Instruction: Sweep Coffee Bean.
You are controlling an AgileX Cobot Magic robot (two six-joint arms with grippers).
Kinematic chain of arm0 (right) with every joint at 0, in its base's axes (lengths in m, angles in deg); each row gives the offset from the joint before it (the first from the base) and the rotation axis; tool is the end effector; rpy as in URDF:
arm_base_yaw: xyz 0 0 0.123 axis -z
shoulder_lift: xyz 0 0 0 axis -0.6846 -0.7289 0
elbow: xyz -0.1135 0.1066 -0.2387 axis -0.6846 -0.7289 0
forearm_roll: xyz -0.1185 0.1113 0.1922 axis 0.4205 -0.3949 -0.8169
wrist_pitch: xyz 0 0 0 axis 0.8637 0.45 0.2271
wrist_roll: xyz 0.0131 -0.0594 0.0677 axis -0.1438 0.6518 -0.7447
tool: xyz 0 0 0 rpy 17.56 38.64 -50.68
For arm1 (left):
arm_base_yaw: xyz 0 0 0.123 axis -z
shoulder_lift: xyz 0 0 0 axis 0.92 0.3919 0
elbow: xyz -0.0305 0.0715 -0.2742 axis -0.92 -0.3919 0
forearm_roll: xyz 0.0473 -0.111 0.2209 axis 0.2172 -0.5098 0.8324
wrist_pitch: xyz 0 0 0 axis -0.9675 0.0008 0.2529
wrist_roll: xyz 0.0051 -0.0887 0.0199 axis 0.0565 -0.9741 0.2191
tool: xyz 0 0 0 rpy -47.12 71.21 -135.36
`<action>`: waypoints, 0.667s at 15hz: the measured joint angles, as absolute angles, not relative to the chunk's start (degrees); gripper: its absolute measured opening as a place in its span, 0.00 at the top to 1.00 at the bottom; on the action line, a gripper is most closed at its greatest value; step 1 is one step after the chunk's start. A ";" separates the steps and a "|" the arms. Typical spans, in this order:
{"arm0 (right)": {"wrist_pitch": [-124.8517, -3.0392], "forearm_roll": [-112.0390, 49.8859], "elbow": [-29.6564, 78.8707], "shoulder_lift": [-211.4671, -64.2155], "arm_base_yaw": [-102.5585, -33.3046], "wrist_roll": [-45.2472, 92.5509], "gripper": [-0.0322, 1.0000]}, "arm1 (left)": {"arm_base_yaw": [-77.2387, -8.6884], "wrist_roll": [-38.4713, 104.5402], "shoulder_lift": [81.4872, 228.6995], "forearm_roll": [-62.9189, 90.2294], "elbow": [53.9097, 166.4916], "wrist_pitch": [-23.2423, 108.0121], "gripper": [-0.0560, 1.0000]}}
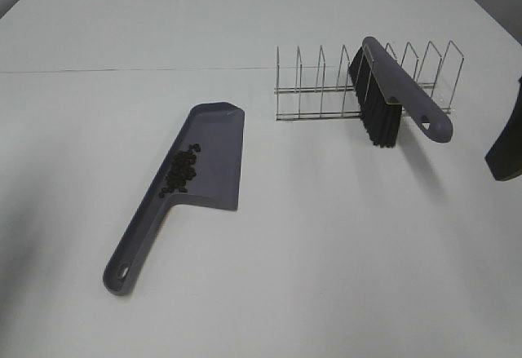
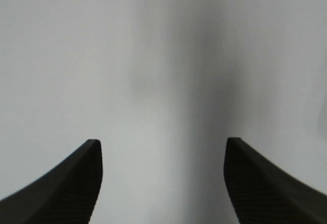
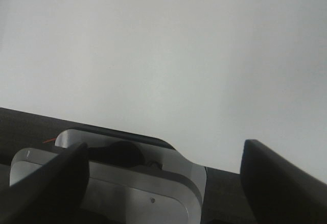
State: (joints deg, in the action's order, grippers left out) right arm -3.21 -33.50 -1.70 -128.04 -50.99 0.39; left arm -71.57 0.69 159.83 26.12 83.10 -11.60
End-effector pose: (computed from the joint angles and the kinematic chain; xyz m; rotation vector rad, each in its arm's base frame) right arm 0.1804 0.0401 0.3085 -0.1291 2.8672 0.2830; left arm 0.2389 0.0180 0.2513 -0.0868 2.9346 -0.0070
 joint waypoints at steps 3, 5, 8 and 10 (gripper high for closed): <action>-3.04 -32.98 -1.87 -117.62 -50.99 0.45 0.27 | -71.57 0.69 144.02 25.09 75.76 -12.75 0.36; -3.04 -31.38 -2.04 -113.03 -50.99 0.79 0.27 | -71.57 0.64 137.08 24.52 73.64 -14.75 0.36; -3.10 -27.94 -5.25 -102.61 -50.99 0.79 0.27 | -71.57 -1.54 123.79 24.46 70.84 -16.24 0.36; -2.98 -27.25 -8.57 -96.82 -50.99 0.79 0.27 | -71.57 -1.88 116.40 24.46 69.69 -16.99 0.36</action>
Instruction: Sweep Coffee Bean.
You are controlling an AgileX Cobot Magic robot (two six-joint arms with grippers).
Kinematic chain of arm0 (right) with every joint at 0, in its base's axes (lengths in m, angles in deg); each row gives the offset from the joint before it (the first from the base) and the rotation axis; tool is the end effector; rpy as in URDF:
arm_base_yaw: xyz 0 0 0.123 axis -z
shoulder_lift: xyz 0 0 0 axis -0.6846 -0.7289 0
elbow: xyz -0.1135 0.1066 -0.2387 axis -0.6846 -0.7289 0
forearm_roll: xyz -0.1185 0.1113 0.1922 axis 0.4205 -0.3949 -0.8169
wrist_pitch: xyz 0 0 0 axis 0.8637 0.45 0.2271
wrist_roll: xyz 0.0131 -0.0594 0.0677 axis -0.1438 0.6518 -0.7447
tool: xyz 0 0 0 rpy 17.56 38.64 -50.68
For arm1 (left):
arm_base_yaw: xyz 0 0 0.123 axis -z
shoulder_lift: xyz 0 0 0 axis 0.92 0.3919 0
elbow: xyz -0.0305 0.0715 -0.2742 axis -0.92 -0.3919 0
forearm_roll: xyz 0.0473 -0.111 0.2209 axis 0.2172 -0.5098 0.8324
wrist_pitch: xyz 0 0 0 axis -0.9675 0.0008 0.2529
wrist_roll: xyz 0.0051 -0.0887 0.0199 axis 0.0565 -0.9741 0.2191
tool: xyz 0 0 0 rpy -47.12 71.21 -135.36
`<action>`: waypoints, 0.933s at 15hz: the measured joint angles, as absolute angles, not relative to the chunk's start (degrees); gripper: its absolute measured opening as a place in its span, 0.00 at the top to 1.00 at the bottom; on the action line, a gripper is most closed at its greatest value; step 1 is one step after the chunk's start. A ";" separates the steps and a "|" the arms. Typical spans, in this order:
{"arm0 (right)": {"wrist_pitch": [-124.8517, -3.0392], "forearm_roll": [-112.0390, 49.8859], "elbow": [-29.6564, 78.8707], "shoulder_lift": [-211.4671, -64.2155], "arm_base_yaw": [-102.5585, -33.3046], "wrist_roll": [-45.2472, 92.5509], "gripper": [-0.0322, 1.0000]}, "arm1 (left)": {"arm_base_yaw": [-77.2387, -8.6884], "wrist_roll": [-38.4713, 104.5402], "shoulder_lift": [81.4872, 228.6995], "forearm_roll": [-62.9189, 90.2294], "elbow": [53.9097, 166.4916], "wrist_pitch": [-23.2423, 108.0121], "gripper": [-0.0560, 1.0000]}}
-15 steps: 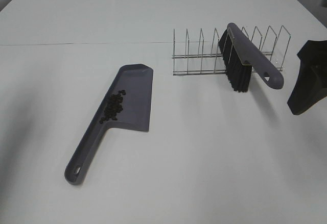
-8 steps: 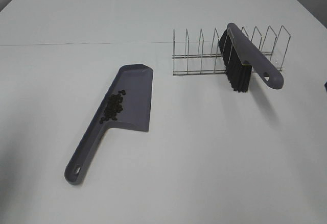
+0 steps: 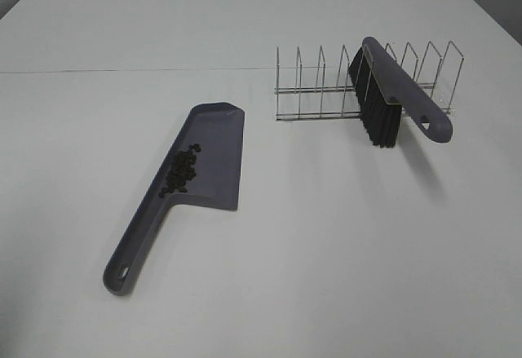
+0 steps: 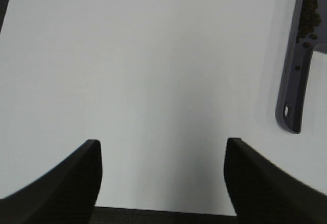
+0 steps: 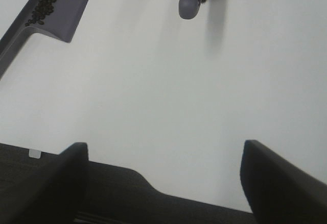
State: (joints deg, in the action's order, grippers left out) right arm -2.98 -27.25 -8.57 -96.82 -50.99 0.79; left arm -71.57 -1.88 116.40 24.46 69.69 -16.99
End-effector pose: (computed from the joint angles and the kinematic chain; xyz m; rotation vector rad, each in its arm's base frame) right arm 0.0665 0.0152 0.3418 -0.1664 2.4455 0.1526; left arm 0.0865 0.0031 0.3049 -0.1294 2.5020 -0.0340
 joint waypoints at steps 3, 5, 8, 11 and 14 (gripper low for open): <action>-2.92 -26.91 -13.56 -88.85 -50.99 0.79 0.27 | -71.57 -1.02 108.61 24.92 68.03 -20.31 0.36; -2.87 -26.91 -16.31 -83.70 -50.99 0.79 0.27 | -69.73 0.06 105.57 25.66 65.16 -23.12 0.36; -2.87 -25.53 -16.65 -79.00 -50.99 0.79 0.27 | -66.81 0.24 104.83 28.13 64.25 -23.40 0.36; -2.87 -23.18 -16.65 -75.85 -50.99 1.82 0.27 | -66.30 -0.39 104.71 28.59 63.73 -23.00 0.36; -2.81 -22.84 -16.65 -70.40 -50.99 1.99 0.27 | -66.30 -0.39 102.53 28.59 62.81 -21.23 0.36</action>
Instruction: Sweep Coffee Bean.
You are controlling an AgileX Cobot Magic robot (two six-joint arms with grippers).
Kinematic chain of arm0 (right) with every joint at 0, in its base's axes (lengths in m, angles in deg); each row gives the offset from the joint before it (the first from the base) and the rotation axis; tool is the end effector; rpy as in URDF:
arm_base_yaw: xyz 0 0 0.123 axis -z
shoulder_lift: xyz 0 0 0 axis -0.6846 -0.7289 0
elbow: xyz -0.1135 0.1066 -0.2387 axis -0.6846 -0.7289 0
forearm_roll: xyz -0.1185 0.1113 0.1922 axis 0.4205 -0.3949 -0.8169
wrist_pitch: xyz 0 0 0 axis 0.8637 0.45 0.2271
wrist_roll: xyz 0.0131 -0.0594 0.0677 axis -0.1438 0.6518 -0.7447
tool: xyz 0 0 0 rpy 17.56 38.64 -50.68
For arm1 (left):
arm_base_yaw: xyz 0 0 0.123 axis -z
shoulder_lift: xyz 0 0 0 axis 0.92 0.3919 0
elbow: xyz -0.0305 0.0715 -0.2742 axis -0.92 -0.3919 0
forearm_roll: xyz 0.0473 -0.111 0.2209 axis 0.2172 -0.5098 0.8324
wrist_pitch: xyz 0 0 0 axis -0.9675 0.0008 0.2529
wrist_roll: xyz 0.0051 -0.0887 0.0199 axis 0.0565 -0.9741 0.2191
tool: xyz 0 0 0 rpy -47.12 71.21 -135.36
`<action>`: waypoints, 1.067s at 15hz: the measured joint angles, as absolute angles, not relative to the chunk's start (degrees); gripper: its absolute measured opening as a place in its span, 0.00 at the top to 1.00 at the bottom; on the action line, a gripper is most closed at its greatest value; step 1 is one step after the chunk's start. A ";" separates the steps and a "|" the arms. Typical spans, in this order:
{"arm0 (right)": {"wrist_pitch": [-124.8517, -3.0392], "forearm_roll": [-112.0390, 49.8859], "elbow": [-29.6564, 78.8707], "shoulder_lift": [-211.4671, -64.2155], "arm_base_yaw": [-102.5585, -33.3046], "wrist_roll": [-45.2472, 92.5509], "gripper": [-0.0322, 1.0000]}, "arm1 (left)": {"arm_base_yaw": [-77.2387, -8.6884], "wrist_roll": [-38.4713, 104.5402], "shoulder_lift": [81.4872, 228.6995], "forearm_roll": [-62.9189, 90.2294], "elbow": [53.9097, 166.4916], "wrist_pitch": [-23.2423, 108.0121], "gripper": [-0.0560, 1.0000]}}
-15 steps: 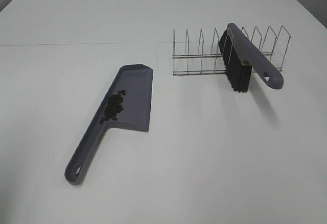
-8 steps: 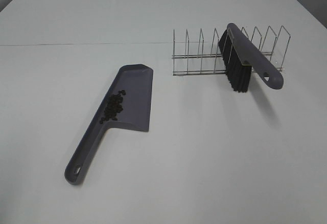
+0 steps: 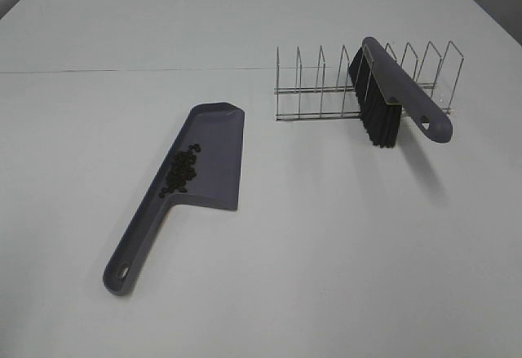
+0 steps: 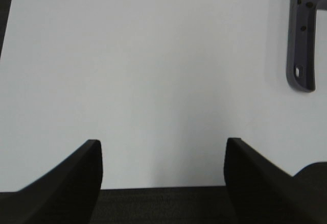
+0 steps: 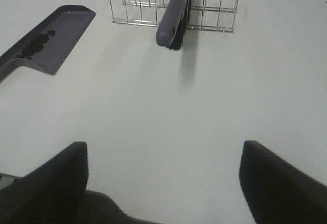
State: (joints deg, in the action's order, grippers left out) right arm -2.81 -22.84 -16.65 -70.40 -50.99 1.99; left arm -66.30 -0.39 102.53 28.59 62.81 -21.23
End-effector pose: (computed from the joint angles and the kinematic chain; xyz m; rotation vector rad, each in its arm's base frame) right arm -0.0163 -0.0028 0.3134 -0.1658 2.1256 0.0607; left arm 0.0406 0.0016 0.2805 0.0287 2.4583 0.0328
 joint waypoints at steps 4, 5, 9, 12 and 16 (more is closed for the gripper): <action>-2.87 -22.84 -21.52 -65.76 -50.99 2.11 0.27 | -66.30 -0.57 89.93 28.59 62.76 -20.82 0.36; -2.81 -22.84 -23.93 -65.65 -50.99 2.11 0.27 | -66.30 -0.57 86.72 28.47 62.76 -20.82 0.36; -4.24 -22.84 -27.19 -65.65 -50.99 2.22 0.27 | -66.30 -0.57 81.79 26.12 62.76 -21.05 0.36; -8.94 -22.38 -29.31 -65.65 -50.99 2.39 0.27 | -66.30 -0.57 81.68 25.84 62.41 -20.02 0.36; -9.23 -22.38 -29.31 -65.65 -50.99 2.39 0.27 | -66.30 -0.57 81.56 25.72 60.35 -16.01 0.36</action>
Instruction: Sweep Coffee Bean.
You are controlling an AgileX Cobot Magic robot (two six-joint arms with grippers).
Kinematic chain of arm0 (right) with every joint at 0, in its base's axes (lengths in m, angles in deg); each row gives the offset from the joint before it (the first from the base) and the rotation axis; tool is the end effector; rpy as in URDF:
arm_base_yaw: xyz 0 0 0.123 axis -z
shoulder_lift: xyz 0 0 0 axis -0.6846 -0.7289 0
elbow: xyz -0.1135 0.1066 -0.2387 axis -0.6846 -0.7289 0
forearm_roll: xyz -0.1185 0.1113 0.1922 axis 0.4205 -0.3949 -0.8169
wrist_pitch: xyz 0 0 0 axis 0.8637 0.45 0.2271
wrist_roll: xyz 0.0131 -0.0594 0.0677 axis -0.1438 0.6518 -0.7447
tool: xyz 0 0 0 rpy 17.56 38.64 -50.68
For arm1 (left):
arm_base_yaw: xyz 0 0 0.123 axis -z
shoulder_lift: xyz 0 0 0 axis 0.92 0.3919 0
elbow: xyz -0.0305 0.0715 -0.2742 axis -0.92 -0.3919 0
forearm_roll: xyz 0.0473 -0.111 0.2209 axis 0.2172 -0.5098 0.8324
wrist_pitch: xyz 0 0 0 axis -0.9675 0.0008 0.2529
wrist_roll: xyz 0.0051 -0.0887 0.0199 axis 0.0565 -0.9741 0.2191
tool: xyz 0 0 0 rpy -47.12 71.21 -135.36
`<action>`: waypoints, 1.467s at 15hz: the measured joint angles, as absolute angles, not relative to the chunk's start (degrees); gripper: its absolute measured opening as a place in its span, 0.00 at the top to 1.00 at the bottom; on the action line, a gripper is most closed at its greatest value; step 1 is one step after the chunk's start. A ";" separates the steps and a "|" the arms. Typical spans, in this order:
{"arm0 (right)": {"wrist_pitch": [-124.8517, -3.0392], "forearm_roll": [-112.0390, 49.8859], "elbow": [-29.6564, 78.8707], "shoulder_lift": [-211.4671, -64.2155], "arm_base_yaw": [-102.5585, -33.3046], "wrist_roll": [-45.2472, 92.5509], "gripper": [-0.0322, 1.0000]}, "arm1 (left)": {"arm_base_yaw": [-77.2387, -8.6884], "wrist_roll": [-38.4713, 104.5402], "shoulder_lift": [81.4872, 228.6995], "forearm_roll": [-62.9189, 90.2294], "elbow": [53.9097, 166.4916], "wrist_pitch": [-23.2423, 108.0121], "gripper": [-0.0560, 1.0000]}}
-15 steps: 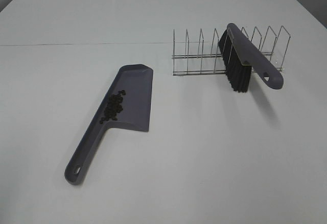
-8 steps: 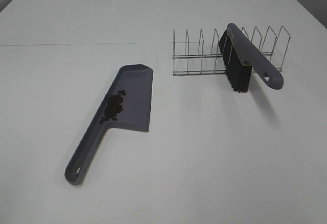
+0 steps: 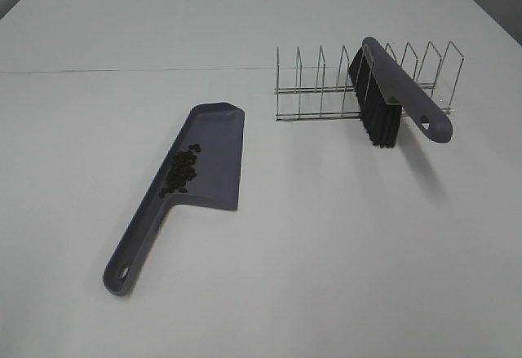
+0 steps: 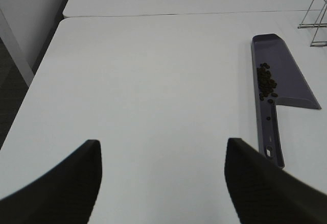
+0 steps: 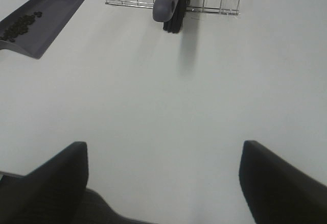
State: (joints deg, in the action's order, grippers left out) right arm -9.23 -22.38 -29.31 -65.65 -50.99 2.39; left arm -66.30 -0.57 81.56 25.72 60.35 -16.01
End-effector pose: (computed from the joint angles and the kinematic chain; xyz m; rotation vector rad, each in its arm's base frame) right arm -0.0002 -0.0012 0.2613 -0.1759 2.1506 0.0454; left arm -0.0093 -0.0020 0.2804 0.0212 2.0442 -0.0318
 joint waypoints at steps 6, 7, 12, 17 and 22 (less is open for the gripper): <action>-9.23 -22.38 -29.31 -65.65 -50.99 3.77 0.07 | -66.30 -2.97 81.56 27.15 60.35 -15.67 0.02; -9.23 -22.38 -29.31 -65.65 -50.99 3.83 0.04 | -66.30 -2.69 81.56 27.15 60.35 -15.67 0.01; -9.23 -22.38 -29.31 -65.65 -50.99 3.94 0.01 | -66.30 -1.83 81.56 26.75 60.35 -15.67 0.01; -9.23 -22.61 -29.31 -65.65 -50.99 3.94 0.01 | -66.30 -1.02 81.56 24.06 60.35 -15.67 0.01; -9.23 -22.21 -29.31 -65.65 -50.99 1.42 0.01 | -66.30 0.29 81.56 23.43 60.35 -15.67 0.01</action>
State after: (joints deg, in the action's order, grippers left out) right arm -9.23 -22.21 -29.31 -65.65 -50.99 1.42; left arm -66.30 0.29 81.56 23.43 60.35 -15.67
